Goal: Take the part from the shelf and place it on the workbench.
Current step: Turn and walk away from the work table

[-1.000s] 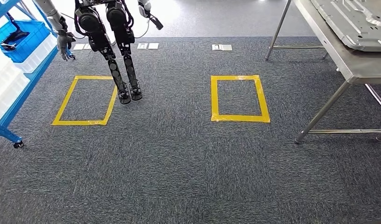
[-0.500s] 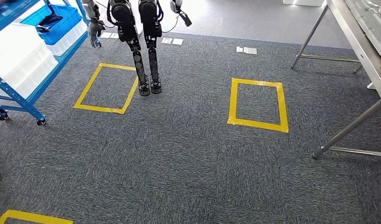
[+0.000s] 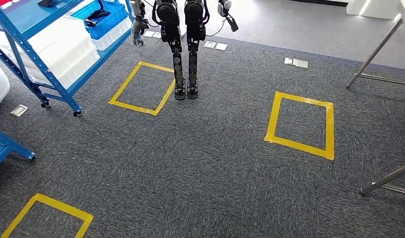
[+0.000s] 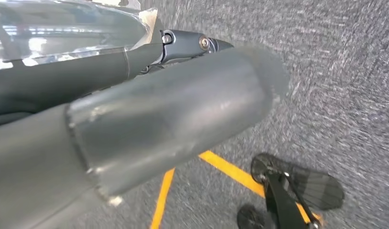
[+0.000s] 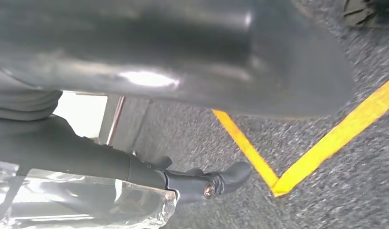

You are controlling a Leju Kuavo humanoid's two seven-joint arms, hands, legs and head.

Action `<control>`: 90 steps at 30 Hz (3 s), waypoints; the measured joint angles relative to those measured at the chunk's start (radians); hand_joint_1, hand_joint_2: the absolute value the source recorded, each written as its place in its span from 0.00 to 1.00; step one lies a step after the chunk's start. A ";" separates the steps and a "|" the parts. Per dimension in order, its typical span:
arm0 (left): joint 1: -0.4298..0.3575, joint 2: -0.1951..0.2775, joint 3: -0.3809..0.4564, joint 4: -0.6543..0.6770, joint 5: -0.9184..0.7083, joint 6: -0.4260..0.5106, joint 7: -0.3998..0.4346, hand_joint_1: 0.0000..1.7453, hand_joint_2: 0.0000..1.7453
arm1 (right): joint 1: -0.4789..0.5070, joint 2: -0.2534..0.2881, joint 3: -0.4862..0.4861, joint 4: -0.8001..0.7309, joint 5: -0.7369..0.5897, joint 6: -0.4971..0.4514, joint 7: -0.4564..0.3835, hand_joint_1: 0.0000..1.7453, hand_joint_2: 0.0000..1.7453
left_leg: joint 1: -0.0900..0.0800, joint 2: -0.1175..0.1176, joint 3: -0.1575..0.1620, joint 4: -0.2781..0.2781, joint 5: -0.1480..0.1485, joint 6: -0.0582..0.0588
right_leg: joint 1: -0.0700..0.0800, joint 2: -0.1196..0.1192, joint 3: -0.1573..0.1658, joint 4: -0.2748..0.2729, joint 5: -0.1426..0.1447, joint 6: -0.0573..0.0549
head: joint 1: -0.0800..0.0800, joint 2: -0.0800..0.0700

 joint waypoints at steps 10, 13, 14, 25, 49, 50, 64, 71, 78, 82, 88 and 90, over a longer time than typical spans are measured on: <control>0.008 0.002 0.069 0.000 0.046 -0.020 -0.003 0.00 0.00 | -0.004 -0.001 0.030 0.000 0.046 0.001 -0.015 0.00 0.00 | -0.001 0.151 -0.026 0.099 -0.051 -0.006 | 0.014 -0.115 -0.005 -0.002 -0.003 -0.028 | -0.012 0.000; 0.004 0.002 0.083 0.000 0.054 -0.012 -0.003 0.00 0.00 | -0.008 0.000 0.035 -0.001 0.055 -0.002 -0.022 0.00 0.00 | -0.011 0.183 0.023 0.005 -0.028 0.006 | 0.021 -0.141 0.005 -0.002 -0.007 -0.018 | -0.009 0.000; 0.004 0.002 0.088 0.000 0.058 -0.012 -0.006 0.00 0.00 | -0.011 0.001 0.038 -0.001 0.060 -0.003 -0.023 0.00 0.00 | -0.013 0.169 0.021 0.002 -0.025 0.011 | 0.022 -0.151 0.009 -0.004 -0.008 -0.014 | -0.008 0.000; 0.010 -0.016 0.146 0.000 0.101 -0.018 -0.035 0.00 0.00 | -0.025 0.002 0.072 -0.006 0.107 0.012 -0.016 0.00 0.00 | -0.001 0.027 0.030 -0.017 -0.004 0.030 | 0.000 -0.002 -0.037 0.088 -0.032 0.026 | 0.005 0.000; 0.007 -0.052 0.177 -0.002 0.050 -0.043 -0.160 0.00 0.00 | -0.030 0.015 0.089 -0.011 0.092 0.015 -0.014 0.00 0.00 | -0.004 0.125 0.005 -0.009 0.005 0.035 | 0.021 -0.060 -0.047 0.129 -0.085 -0.015 | -0.006 0.000; 0.005 -0.052 0.177 -0.003 0.047 -0.043 -0.162 0.00 0.00 | -0.025 0.014 0.083 -0.011 0.086 0.010 -0.018 0.00 0.00 | -0.003 0.111 0.003 -0.009 0.006 0.038 | 0.019 -0.043 -0.083 0.202 -0.115 -0.017 | -0.004 0.000; 0.005 -0.055 0.177 -0.003 0.041 -0.022 -0.188 0.00 0.00 | -0.013 0.016 0.051 -0.010 0.074 0.004 -0.025 0.00 0.00 | 0.001 0.081 -0.049 0.111 -0.065 -0.011 | -0.002 -0.026 -0.018 0.017 0.006 -0.023 | -0.010 0.000; -0.002 -0.070 0.201 -0.005 0.076 0.126 -0.309 0.00 0.00 | -0.010 0.019 0.042 -0.010 0.077 0.000 -0.027 0.00 0.00 | -0.005 0.140 -0.052 0.121 -0.041 0.005 | 0.014 -0.098 -0.011 0.017 -0.005 -0.036 | -0.014 0.000; -0.013 -0.086 0.242 -0.006 0.112 0.006 -0.304 0.00 0.00 | -0.015 0.022 0.026 -0.011 0.076 0.000 -0.029 0.00 0.00 | -0.010 0.130 0.007 -0.010 0.003 0.040 | 0.023 -0.097 -0.014 0.045 -0.034 -0.016 | -0.012 0.000; -0.018 -0.089 0.252 -0.006 0.109 -0.042 -0.298 0.00 0.00 | -0.007 0.019 0.015 -0.011 0.070 0.000 -0.029 0.00 0.00 | -0.005 0.083 0.008 -0.017 0.011 0.047 | 0.011 -0.037 -0.122 0.267 -0.123 -0.018 | -0.009 0.000; -0.016 -0.090 0.253 -0.006 0.092 -0.077 -0.277 0.00 0.00 | -0.004 0.015 -0.003 -0.011 0.060 0.000 -0.029 0.00 0.00 | -0.004 0.009 0.007 -0.005 0.006 0.026 | -0.004 0.016 -0.029 0.030 -0.002 0.019 | -0.008 0.000; -0.015 -0.089 0.253 -0.006 0.085 -0.083 -0.270 0.00 0.00 | -0.006 0.014 -0.007 -0.010 0.056 0.000 -0.029 0.00 0.00 | -0.005 -0.006 0.002 -0.002 0.005 0.015 | 0.001 0.012 -0.023 0.015 0.005 0.005 | -0.010 0.000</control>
